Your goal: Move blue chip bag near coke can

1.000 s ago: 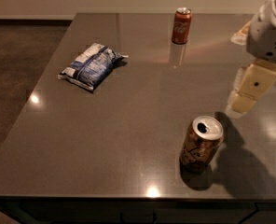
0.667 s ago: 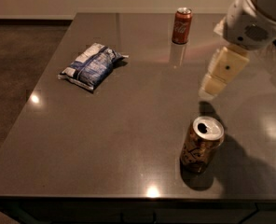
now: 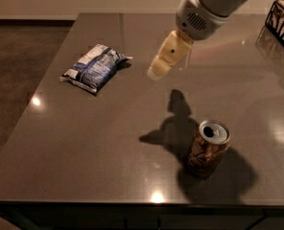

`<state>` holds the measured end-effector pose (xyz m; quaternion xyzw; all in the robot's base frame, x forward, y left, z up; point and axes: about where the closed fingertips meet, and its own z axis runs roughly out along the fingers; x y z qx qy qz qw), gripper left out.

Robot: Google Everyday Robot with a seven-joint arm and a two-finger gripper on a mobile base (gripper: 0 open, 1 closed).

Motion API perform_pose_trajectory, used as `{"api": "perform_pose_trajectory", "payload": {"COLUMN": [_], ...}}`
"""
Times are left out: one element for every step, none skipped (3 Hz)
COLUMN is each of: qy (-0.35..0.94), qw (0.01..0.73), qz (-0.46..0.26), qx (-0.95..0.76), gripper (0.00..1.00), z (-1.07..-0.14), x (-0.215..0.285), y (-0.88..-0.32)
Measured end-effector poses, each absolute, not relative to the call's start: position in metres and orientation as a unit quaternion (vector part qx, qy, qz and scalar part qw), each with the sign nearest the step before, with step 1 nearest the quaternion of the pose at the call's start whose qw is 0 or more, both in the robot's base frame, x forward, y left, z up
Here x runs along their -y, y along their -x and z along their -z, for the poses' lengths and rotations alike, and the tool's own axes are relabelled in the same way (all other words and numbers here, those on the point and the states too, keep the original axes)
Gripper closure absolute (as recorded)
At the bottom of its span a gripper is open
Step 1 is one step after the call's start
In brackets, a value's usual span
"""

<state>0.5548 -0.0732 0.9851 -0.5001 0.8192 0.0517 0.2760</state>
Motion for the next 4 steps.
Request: {"api": "perform_pose_trajectory", "payload": {"qy": [0.465, 0.432, 0.4, 0.377], "qw": [0.291, 0.29, 0.281, 0.261], "qz": [-0.051, -0.046, -0.048, -0.046], "qx": [-0.834, -0.853, -0.871, -0.887], "gripper": [0.0, 0.0, 0.0, 0.0], "z": [-0.98, -0.969, -0.954, -0.932], "x": [0.035, 0.002, -0.027, -0.056], "y": [-0.573, -0.586, -0.6, -0.617]}}
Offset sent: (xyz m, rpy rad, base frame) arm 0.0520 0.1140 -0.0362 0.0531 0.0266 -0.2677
